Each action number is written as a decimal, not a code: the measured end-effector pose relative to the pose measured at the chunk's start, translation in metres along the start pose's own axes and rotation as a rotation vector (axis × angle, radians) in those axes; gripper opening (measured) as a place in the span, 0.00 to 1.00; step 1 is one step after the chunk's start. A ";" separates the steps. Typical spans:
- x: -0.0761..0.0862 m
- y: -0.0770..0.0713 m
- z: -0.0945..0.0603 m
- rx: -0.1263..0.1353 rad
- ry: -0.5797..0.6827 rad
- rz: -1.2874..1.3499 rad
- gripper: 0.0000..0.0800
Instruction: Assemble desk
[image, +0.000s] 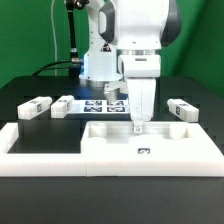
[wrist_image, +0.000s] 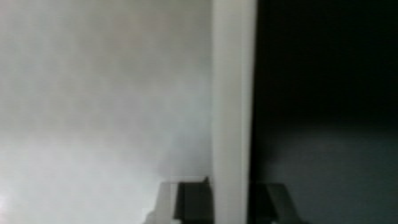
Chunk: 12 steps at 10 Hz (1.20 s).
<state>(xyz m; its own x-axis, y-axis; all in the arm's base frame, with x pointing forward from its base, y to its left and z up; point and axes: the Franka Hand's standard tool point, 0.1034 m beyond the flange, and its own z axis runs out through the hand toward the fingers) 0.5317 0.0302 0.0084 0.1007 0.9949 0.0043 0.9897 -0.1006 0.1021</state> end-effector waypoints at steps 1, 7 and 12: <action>0.000 0.000 0.000 -0.004 -0.008 0.026 0.06; -0.001 0.001 0.000 -0.019 -0.045 0.013 0.21; -0.001 0.001 0.000 -0.019 -0.046 0.014 0.80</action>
Offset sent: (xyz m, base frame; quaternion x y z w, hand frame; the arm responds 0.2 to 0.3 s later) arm 0.0093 0.0194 -0.0121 -0.0678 -0.0527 -0.0821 0.9929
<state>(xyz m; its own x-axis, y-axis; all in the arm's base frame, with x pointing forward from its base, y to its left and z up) 0.5327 0.0286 0.0081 0.1191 0.9921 -0.0396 0.9861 -0.1136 0.1211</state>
